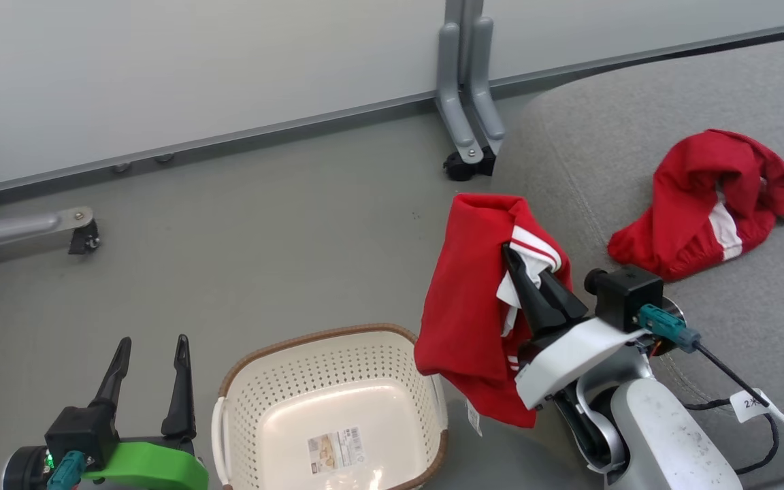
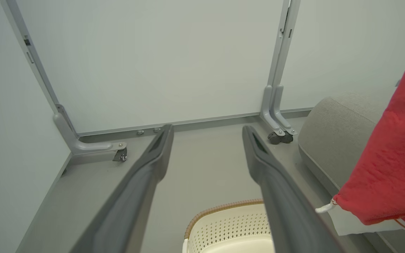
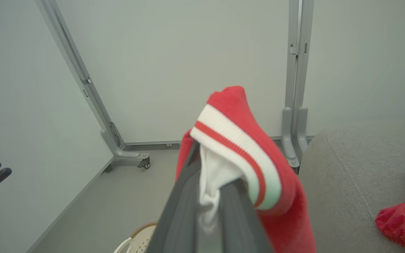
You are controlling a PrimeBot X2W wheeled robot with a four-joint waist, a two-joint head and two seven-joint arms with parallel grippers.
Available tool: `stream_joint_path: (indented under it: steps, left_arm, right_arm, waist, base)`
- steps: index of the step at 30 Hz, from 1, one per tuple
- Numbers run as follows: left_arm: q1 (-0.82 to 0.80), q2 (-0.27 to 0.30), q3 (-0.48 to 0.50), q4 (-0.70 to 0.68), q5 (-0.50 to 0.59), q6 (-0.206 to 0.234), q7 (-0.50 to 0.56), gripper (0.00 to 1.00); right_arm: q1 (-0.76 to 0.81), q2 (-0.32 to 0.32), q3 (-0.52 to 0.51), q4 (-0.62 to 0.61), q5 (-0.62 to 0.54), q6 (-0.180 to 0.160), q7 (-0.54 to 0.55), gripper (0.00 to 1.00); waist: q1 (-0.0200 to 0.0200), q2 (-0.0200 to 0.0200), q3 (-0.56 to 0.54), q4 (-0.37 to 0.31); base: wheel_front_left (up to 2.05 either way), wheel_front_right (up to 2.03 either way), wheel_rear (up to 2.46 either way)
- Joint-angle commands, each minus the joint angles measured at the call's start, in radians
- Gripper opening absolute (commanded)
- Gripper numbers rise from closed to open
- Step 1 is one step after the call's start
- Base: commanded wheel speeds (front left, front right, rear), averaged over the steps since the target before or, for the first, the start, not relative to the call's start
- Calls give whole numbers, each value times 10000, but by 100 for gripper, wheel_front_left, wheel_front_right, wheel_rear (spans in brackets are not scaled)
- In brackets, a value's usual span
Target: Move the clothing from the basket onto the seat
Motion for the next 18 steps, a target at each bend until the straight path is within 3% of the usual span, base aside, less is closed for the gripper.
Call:
stream_joint_path:
  steps: [1, 9, 18]
  left_arm:
    - [-110, -19, 76, -34, 98, -28, -27, 100]
    - [-436, -6, 192, -181, 330, -184, -23, 100]
    - [-700, 164, 279, -405, 507, -184, -16, 100]
  right_arm:
    - [122, -6, -128, -136, -76, -11, 32, 0]
    - [369, -5, -1255, -708, -258, -11, 35, 0]
    - [35, 1, -2485, -1024, -327, -11, -95, 0]
  waist:
    - [0, -1, 414, -963]
    - [0, -1, 875, -2199]
    - [0, -1, 1409, -2857]
  base:
    - [0, 0, 0]
    - [0, 0, 0]
    - [0, 0, 0]
